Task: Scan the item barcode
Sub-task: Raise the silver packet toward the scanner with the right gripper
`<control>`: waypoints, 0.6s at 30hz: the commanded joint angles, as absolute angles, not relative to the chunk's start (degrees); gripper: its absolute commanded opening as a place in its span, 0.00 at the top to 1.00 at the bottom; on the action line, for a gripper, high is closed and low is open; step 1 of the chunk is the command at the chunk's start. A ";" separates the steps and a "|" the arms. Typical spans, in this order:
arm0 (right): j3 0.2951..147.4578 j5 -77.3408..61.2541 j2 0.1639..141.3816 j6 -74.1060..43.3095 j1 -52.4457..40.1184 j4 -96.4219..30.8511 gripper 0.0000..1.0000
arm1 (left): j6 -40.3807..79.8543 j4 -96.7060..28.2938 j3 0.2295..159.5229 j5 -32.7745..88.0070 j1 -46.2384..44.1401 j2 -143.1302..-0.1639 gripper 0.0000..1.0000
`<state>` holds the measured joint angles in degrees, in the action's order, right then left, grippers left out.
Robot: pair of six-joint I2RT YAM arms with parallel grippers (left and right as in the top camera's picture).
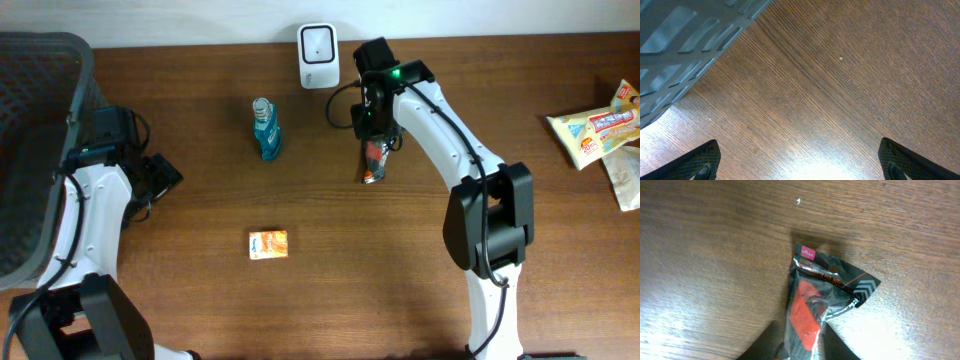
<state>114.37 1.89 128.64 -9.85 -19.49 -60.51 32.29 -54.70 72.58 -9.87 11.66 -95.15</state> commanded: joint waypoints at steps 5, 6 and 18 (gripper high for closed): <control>108.12 2.13 131.63 -15.90 -19.88 -61.41 0.39 | 32.56 -54.78 72.18 -9.89 12.16 -95.68 0.01; 107.00 2.17 131.85 -15.99 -19.86 -60.47 0.39 | 32.56 -54.81 72.18 -9.89 12.16 -95.68 0.01; 101.54 3.88 131.98 -17.06 -19.86 -54.13 0.69 | 32.58 -54.81 72.18 -9.89 12.16 -95.68 0.01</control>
